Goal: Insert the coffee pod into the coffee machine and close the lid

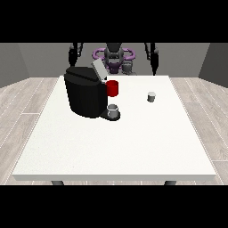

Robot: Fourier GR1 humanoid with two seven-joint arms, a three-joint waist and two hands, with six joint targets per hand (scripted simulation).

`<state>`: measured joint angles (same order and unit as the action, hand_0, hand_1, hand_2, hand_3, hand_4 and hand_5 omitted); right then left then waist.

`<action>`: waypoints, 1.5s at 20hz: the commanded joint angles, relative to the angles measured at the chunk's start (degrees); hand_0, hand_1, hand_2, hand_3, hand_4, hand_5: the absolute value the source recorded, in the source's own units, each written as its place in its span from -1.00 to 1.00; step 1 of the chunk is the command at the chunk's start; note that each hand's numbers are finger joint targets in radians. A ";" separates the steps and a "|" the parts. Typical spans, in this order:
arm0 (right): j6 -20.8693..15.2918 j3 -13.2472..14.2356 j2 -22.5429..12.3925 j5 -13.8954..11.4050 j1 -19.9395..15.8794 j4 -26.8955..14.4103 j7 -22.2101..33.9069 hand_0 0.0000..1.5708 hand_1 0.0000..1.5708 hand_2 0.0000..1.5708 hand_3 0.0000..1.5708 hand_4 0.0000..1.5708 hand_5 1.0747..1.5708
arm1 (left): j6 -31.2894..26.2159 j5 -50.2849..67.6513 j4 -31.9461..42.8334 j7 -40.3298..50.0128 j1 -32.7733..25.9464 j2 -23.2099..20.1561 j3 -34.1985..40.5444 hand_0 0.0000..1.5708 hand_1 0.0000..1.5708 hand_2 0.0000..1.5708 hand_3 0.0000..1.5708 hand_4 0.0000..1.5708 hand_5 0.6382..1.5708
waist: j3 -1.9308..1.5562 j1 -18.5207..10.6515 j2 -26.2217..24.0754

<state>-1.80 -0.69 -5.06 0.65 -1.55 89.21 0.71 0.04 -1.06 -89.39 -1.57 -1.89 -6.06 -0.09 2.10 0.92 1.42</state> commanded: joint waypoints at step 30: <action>-8.71 -4.05 3.25 -12.71 -8.48 0.38 3.31 -1.00 -1.00 -1.00 -1.00 -1.00 1.00 | -11.65 -22.85 33.41 -11.02 23.93 -24.83 1.78 -1.00 -1.00 -1.00 -1.00 -1.00 1.00 | -2.08 8.67 11.93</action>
<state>-9.74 -5.23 -2.08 -11.44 -10.23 90.42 1.44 -13.25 -19.68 -59.55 -11.70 22.11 -32.35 4.16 0.03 10.56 14.71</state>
